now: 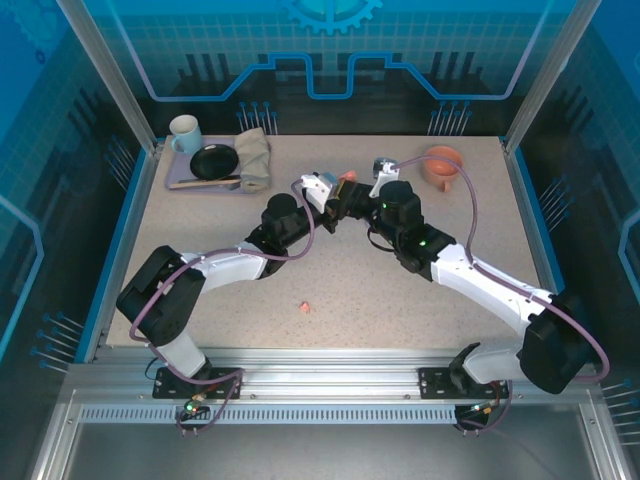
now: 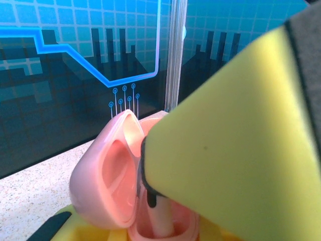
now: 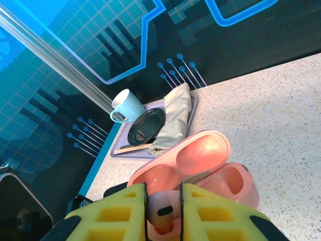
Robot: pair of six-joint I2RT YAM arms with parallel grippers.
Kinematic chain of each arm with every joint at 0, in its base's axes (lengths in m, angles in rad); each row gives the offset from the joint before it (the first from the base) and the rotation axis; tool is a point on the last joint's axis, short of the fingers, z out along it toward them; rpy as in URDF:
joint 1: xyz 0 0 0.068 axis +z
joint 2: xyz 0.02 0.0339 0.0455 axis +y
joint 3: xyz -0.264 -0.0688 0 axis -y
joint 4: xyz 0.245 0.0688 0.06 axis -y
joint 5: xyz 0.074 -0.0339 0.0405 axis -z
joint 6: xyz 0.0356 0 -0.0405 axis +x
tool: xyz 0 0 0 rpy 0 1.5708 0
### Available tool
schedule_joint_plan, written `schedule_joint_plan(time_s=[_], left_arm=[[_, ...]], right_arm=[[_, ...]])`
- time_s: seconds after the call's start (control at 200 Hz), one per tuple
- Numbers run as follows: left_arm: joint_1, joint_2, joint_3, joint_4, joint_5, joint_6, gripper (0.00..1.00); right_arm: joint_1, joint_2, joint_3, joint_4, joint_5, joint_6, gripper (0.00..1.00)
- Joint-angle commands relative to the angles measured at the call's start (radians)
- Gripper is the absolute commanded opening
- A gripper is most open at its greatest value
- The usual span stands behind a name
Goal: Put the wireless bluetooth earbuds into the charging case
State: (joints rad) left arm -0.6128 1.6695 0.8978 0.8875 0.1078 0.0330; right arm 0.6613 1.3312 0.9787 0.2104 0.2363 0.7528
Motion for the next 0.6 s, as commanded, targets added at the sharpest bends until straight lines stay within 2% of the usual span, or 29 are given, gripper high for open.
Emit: schedule_joint_plan(time_s=[0.0,0.325,0.43,0.52,0.595], left_arm=[[-0.008,-0.004,0.057,0.045,-0.029,0.022,0.0],[-0.007,-0.01,0.049,0.042,-0.021,0.016,0.0],[-0.008,-0.018,0.037,0.043,-0.022,0.018,0.0],[-0.008,-0.025,0.025,0.045,-0.019,0.017,0.0],[-0.007,-0.031,0.014,0.047,-0.019,0.012,0.0]], right_arm=[[0.033,-0.024,-0.025,-0.014,-0.021,-0.027,0.19],[0.042,0.028,0.03,-0.068,-0.06,-0.039,0.2],[0.04,0.03,0.054,-0.102,-0.041,-0.026,0.32],[0.029,0.028,0.073,-0.124,-0.034,-0.007,0.37],[0.021,0.028,0.089,-0.135,-0.037,0.007,0.38]])
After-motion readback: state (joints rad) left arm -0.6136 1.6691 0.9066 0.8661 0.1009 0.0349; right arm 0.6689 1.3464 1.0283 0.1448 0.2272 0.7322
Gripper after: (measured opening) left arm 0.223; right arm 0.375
